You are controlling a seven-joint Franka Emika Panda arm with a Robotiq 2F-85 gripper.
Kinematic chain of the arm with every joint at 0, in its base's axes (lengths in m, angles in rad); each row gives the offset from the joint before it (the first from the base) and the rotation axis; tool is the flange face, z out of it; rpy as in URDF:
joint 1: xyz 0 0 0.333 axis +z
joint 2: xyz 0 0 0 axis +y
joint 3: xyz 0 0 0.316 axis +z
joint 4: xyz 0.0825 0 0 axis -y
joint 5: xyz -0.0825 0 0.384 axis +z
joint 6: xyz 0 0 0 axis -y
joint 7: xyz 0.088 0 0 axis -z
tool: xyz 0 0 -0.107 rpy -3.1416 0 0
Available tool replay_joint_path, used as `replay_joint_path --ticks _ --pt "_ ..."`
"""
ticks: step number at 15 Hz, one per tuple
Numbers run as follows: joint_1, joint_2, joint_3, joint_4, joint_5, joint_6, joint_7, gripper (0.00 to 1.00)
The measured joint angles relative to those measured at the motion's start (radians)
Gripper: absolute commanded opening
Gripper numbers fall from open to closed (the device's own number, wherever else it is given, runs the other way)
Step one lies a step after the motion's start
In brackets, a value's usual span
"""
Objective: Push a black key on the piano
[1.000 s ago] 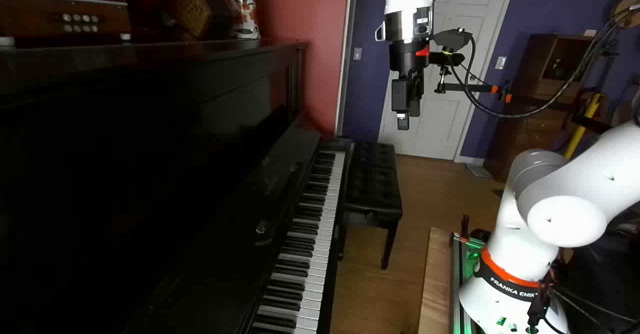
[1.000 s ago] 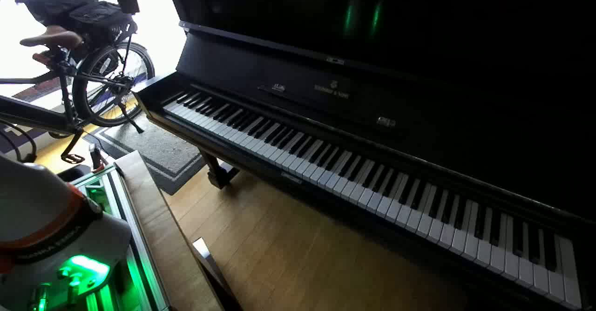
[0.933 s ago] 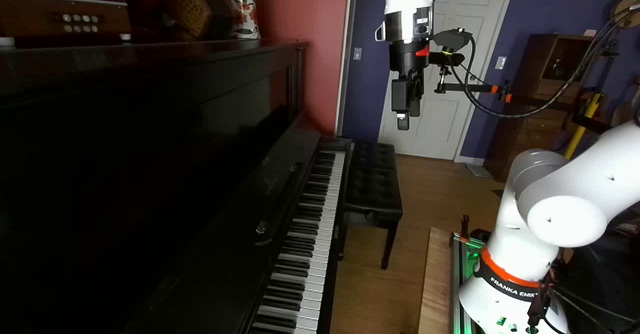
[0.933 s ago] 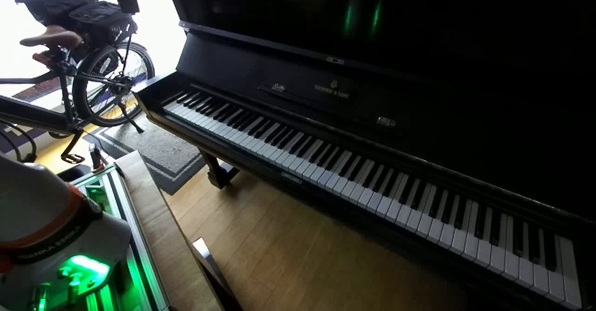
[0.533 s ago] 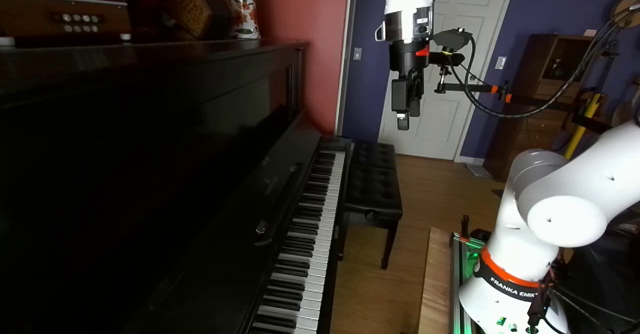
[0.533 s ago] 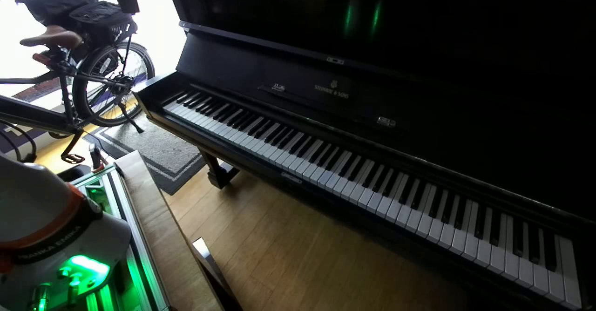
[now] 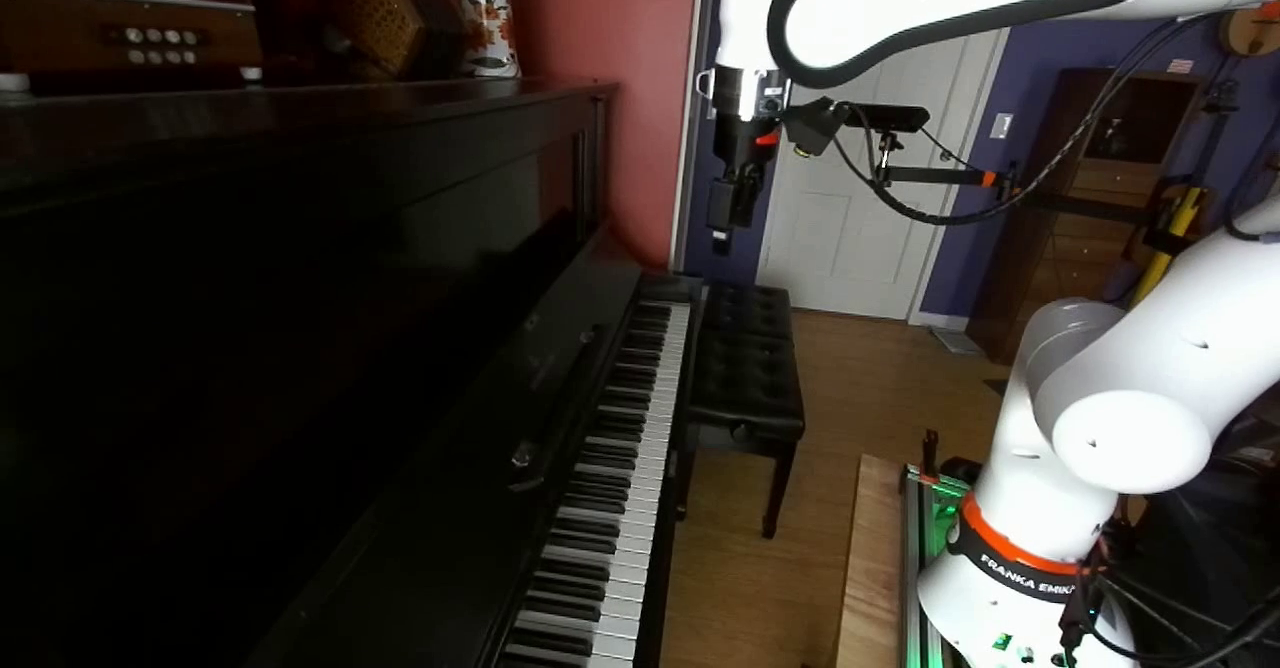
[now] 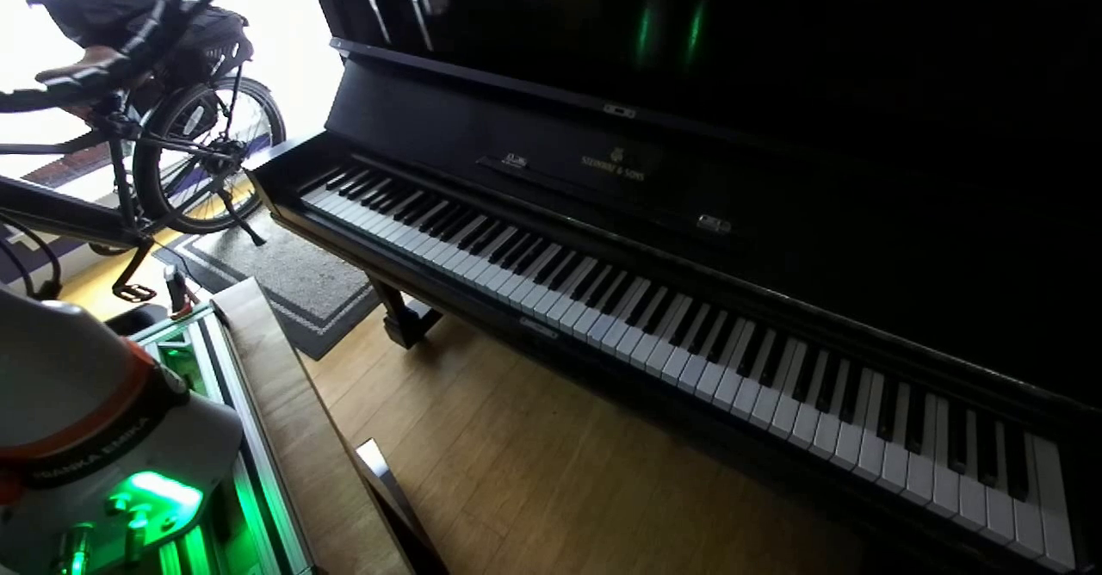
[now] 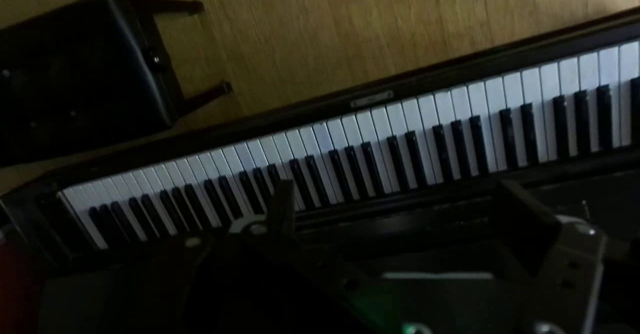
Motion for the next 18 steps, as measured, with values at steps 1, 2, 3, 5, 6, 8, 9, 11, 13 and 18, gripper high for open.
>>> replay_joint_path --ticks 1,2,3,5,6,8,9,11,13,18 --pt "0.0 0.039 -0.025 -0.006 0.005 0.076 -0.026 1.0" --pt "0.0 0.078 -0.046 -0.009 0.017 0.136 -0.051 1.0" --pt "0.001 0.116 -0.065 -0.009 0.038 0.184 -0.079 1.0" --pt "0.0 0.186 -0.091 -0.007 0.063 0.239 -0.103 1.0" --pt "-0.001 0.209 -0.096 -0.003 0.068 0.247 -0.105 1.0" --pt "0.0 0.224 -0.096 0.005 0.071 0.247 -0.105 1.0" --pt "0.0 0.224 -0.096 0.007 0.071 0.247 -0.105 1.0" --pt "0.0 0.224 -0.094 0.008 0.077 0.247 -0.11 1.0" --pt "0.011 0.257 -0.097 0.004 0.147 0.254 -0.175 1.0" --pt "0.019 0.487 -0.124 0.011 0.318 0.403 -0.408 1.0"
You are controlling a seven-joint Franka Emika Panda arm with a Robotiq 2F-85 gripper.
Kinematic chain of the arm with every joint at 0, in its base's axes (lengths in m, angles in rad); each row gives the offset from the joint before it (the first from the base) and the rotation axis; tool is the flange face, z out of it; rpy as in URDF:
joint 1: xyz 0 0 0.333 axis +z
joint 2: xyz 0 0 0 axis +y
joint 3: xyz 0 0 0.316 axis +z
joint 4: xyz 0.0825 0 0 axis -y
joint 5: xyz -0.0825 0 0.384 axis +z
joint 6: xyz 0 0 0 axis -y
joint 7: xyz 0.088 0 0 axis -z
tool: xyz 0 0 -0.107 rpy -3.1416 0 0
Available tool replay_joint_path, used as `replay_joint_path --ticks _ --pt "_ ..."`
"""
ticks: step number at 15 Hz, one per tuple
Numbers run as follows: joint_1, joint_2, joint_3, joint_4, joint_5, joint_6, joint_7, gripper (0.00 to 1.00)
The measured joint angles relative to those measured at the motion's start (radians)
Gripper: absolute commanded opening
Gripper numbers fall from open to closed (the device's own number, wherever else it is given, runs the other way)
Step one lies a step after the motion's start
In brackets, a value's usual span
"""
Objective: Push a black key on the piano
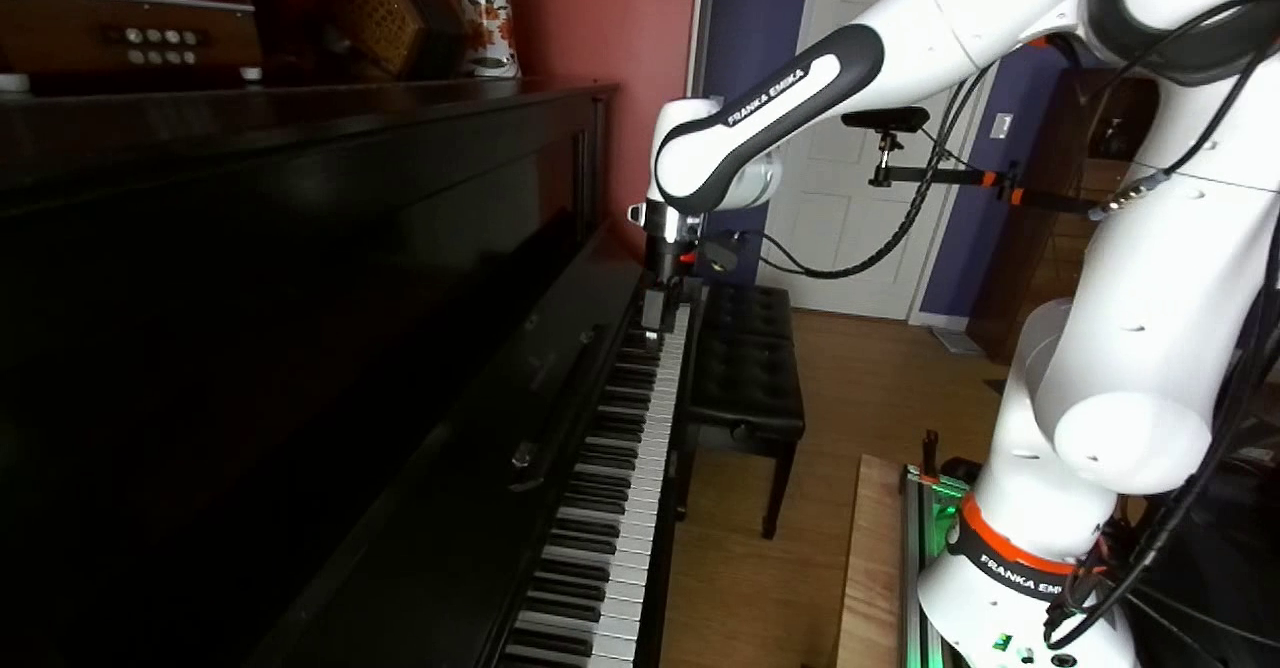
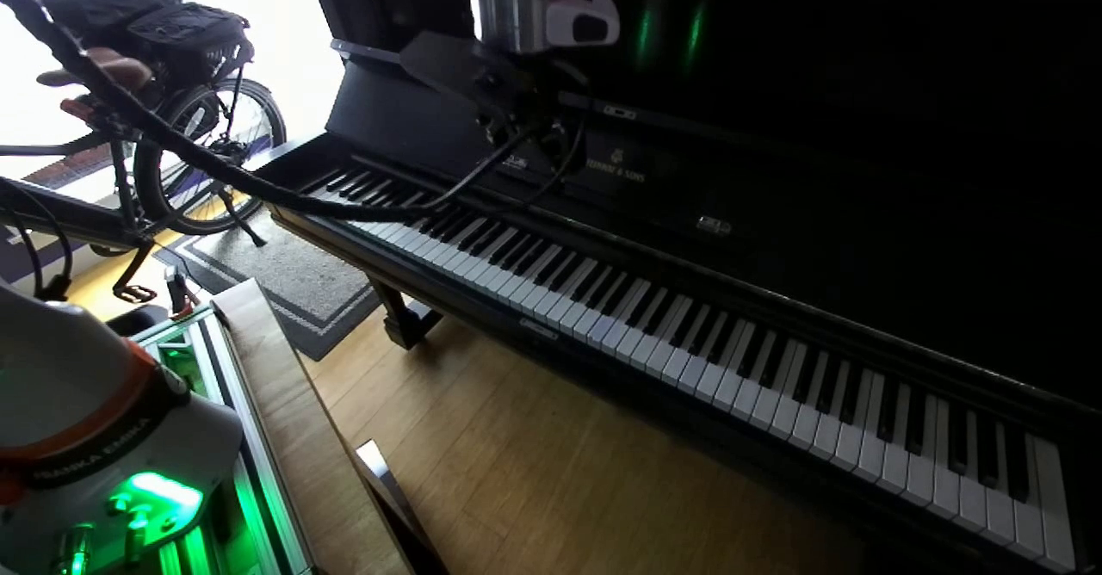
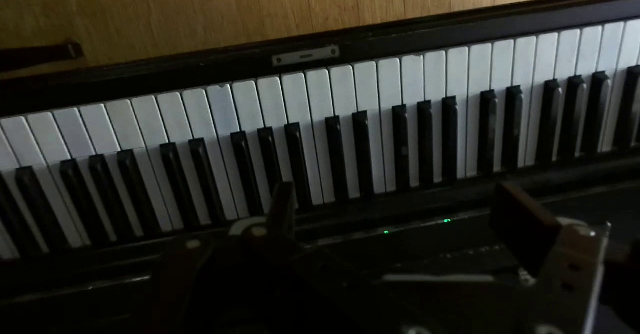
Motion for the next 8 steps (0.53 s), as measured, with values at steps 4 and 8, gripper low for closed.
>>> replay_joint_path --ticks 4,8 --pt "-0.032 0.172 0.002 0.052 0.021 0.041 -0.094 1.0" --pt "-0.07 0.294 0.023 0.117 0.02 0.041 -0.096 0.66"
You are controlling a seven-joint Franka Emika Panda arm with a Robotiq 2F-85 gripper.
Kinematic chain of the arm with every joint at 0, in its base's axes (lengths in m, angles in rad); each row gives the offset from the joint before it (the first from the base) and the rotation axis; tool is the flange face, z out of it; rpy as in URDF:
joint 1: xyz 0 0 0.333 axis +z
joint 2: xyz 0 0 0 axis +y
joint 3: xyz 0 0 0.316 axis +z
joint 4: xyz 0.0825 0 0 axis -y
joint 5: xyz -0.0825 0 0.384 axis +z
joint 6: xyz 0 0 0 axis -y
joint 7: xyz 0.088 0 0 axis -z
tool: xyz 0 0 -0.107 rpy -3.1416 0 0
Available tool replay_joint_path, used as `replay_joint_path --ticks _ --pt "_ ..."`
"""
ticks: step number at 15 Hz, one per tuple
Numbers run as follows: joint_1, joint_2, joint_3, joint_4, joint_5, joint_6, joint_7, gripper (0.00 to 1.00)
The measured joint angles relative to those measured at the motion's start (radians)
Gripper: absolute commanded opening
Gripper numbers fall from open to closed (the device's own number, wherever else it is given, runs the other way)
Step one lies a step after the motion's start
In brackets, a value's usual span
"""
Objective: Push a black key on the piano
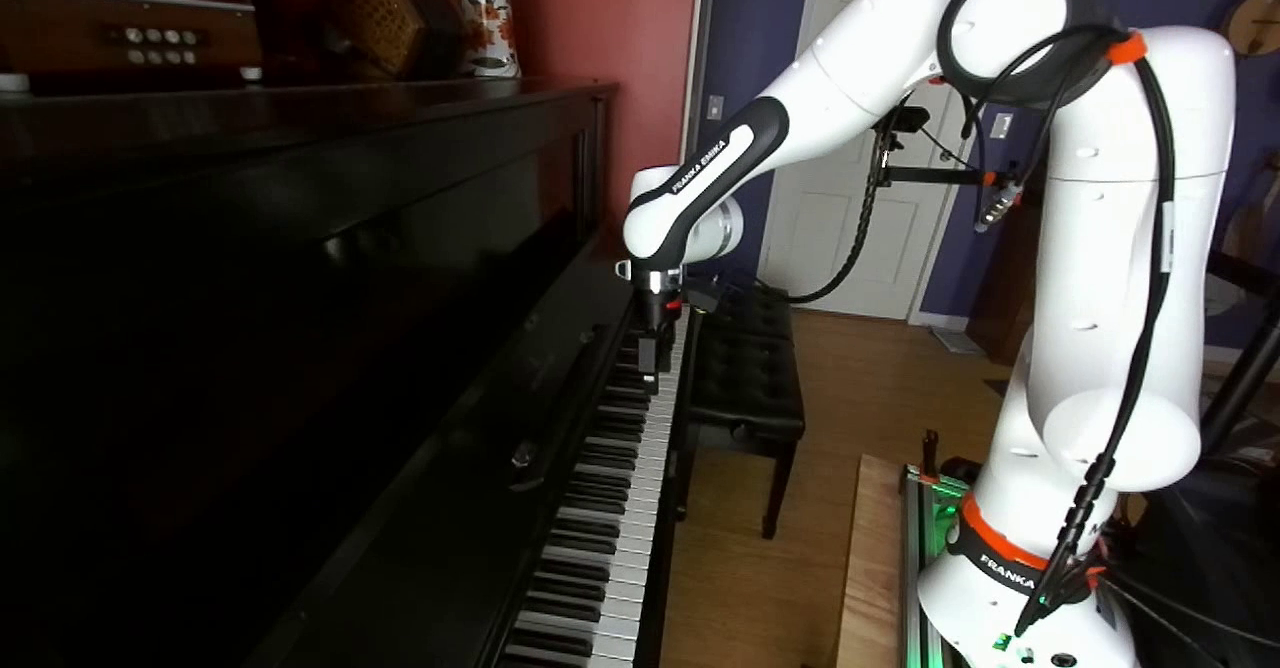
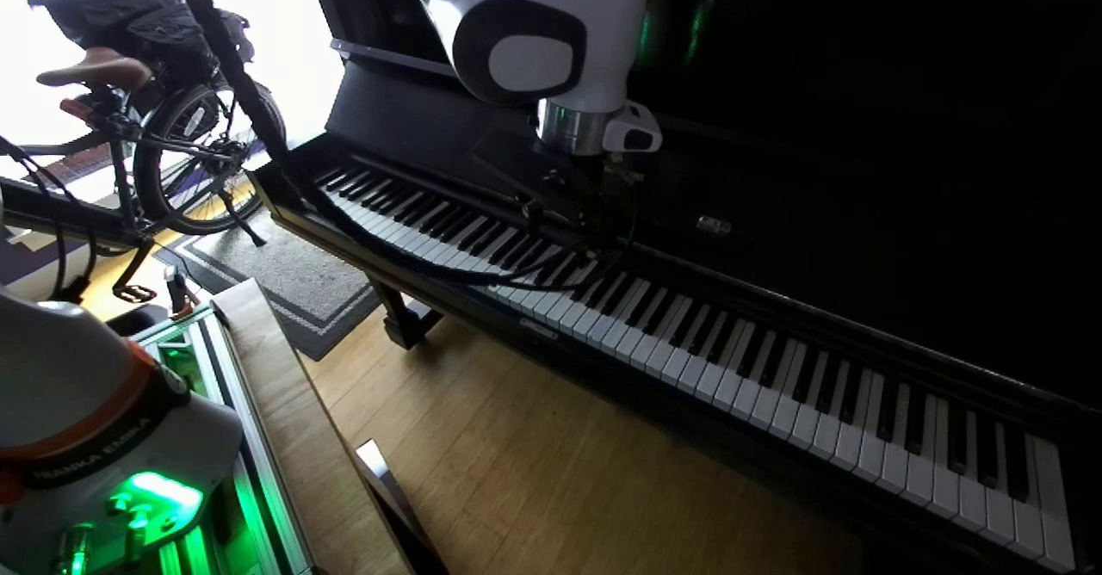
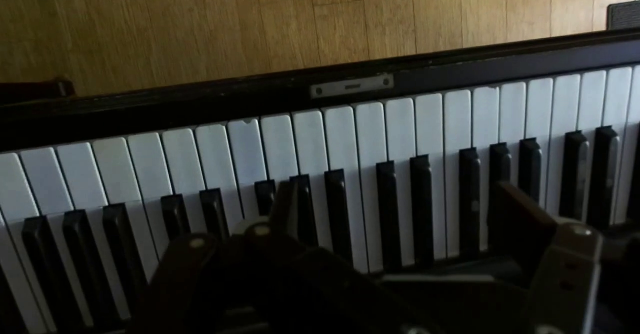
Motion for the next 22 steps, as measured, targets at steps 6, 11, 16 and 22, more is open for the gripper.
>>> replay_joint_path --ticks 6,11,16,22 --pt "-0.036 0.13 0.034 0.084 -0.008 0.027 0.01 0.19" --pt "-0.045 0.209 0.054 0.125 -0.015 0.12 0.068 0.0" --pt "-0.045 0.265 0.061 0.155 -0.053 0.187 0.14 0.0" --pt "-0.045 0.306 0.068 0.184 -0.096 0.212 0.191 0.0"
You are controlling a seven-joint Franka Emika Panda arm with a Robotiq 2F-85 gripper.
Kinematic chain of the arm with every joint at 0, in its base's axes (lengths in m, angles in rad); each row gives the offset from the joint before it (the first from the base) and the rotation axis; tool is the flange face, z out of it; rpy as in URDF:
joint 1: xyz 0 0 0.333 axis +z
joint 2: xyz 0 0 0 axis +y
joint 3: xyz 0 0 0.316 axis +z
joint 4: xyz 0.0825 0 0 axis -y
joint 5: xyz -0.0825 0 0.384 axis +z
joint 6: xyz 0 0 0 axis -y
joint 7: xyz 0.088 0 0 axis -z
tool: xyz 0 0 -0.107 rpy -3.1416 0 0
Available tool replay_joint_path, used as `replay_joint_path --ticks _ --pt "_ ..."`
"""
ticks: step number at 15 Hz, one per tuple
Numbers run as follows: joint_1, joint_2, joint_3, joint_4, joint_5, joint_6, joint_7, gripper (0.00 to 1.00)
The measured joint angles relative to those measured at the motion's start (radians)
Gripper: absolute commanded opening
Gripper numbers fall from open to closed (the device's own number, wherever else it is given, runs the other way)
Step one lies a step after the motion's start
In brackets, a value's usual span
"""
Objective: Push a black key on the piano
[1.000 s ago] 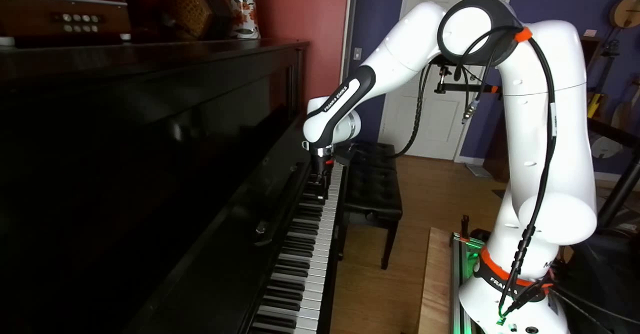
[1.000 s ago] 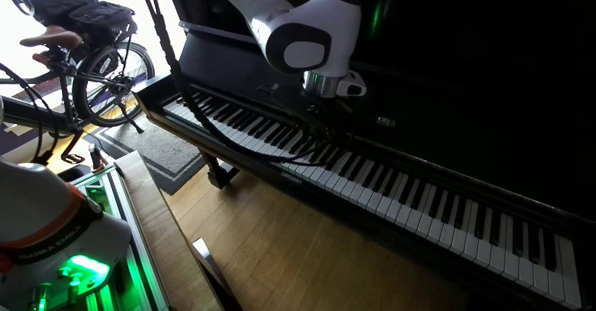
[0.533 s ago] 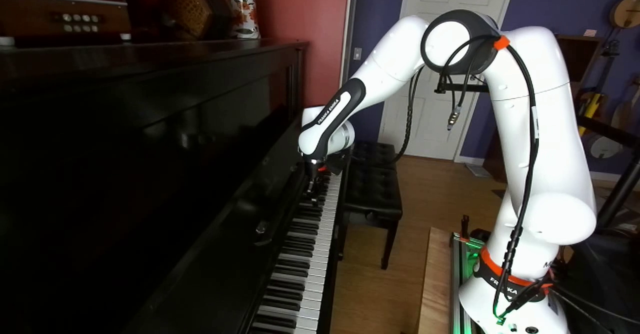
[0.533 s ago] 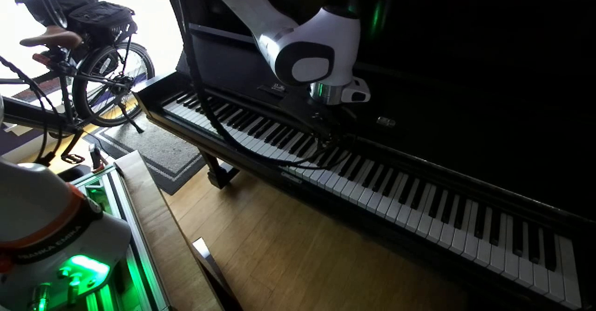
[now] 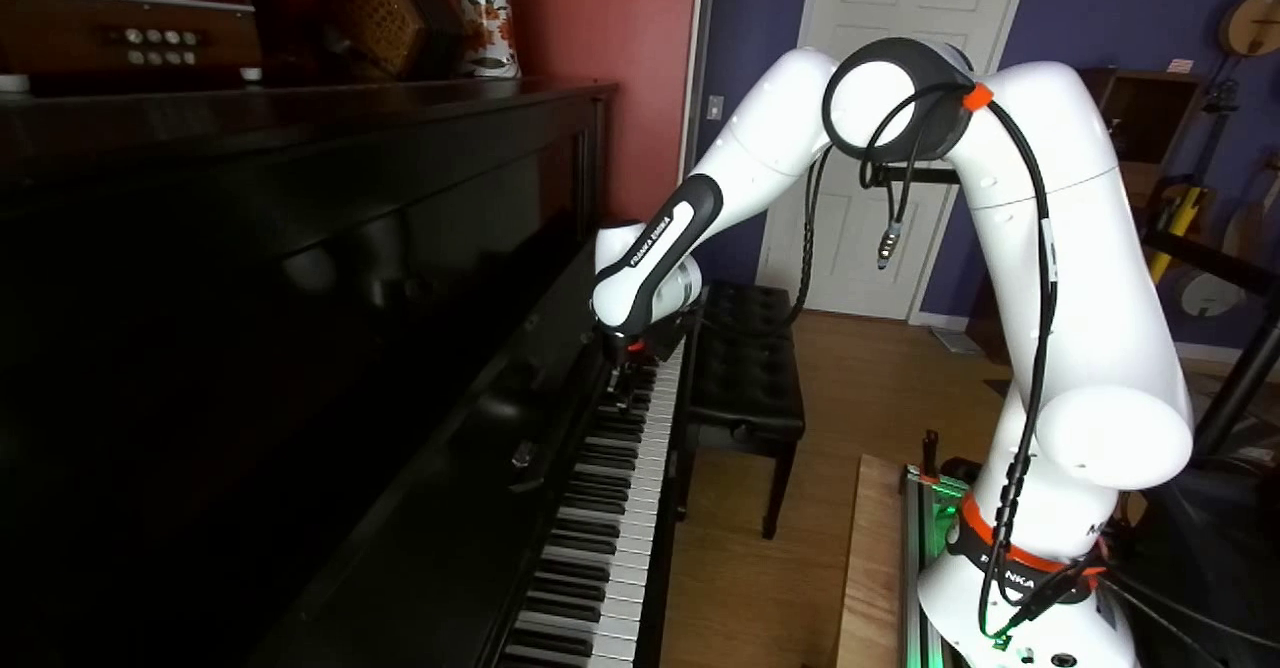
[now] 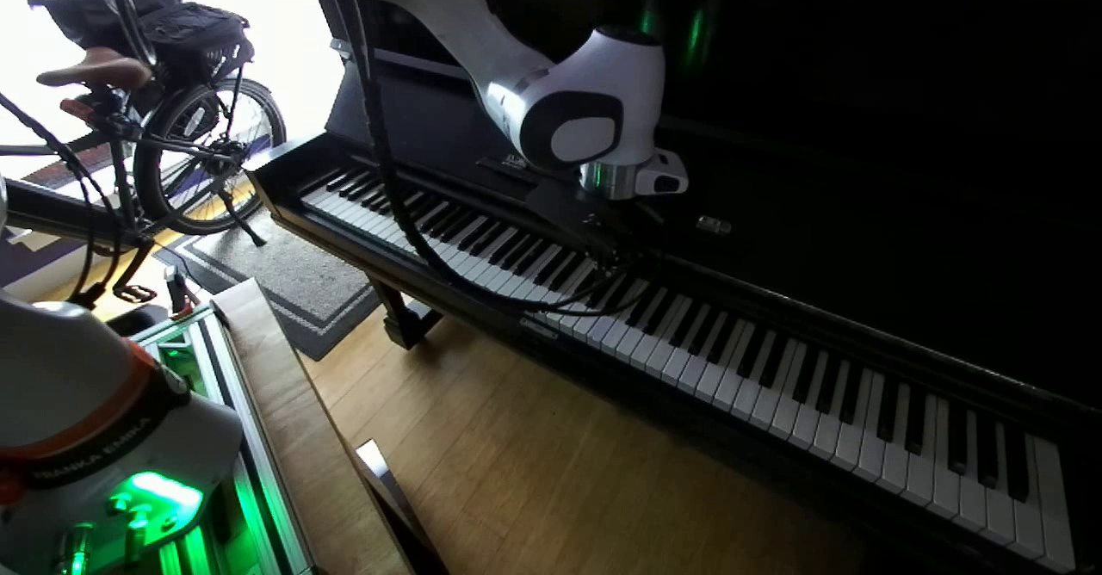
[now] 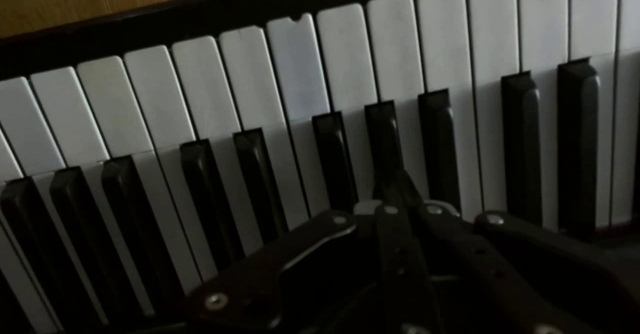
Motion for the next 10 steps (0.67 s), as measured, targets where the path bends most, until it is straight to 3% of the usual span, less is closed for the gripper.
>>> replay_joint_path --ticks 10 --pt "0.0 0.054 0.018 0.04 -0.027 0.0 0.013 0.0"
